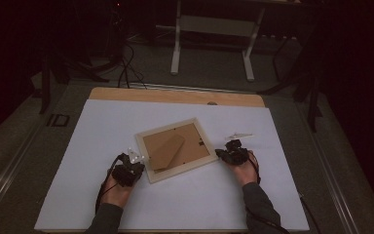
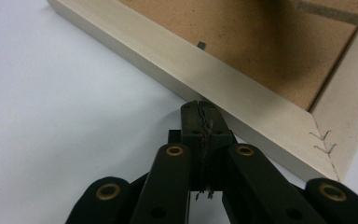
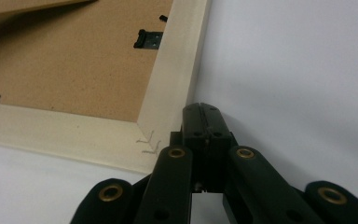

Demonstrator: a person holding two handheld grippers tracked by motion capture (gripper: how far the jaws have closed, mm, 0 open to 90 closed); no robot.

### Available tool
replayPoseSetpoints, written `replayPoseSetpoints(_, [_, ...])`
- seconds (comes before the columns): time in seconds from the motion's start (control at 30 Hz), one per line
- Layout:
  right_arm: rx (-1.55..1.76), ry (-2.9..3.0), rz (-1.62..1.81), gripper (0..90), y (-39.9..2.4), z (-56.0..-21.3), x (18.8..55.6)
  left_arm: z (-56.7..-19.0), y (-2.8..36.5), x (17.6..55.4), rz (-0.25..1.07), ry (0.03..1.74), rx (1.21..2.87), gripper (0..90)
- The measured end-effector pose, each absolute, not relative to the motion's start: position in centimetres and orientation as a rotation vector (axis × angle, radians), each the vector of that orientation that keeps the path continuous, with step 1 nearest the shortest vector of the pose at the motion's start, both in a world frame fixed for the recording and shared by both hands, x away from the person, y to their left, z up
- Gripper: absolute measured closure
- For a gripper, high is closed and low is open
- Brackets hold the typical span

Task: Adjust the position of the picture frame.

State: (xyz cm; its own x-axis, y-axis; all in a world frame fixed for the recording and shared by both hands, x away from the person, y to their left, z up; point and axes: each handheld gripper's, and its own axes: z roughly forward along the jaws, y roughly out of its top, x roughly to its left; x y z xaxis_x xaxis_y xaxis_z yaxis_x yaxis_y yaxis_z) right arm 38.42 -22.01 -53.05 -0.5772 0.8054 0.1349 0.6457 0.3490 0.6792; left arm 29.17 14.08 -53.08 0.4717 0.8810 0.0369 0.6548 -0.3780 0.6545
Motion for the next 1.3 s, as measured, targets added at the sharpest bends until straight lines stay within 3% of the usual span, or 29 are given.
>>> replayPoseSetpoints(0.2, [1.304,2.372,1.07,90.0,-22.6,-53.3,37.3,-53.3,13.7,29.2,0.568,1.277,2.127,90.0])
replayPoseSetpoints(0.9, [1.254,2.36,1.101,90.0,-23.0,-53.6,34.2,-53.3,15.0,28.5,0.446,1.236,2.111,90.0])
replayPoseSetpoints(1.3, [1.277,2.358,1.096,90.0,-23.1,-53.5,33.1,-53.3,14.9,29.5,0.476,1.23,2.117,90.0])
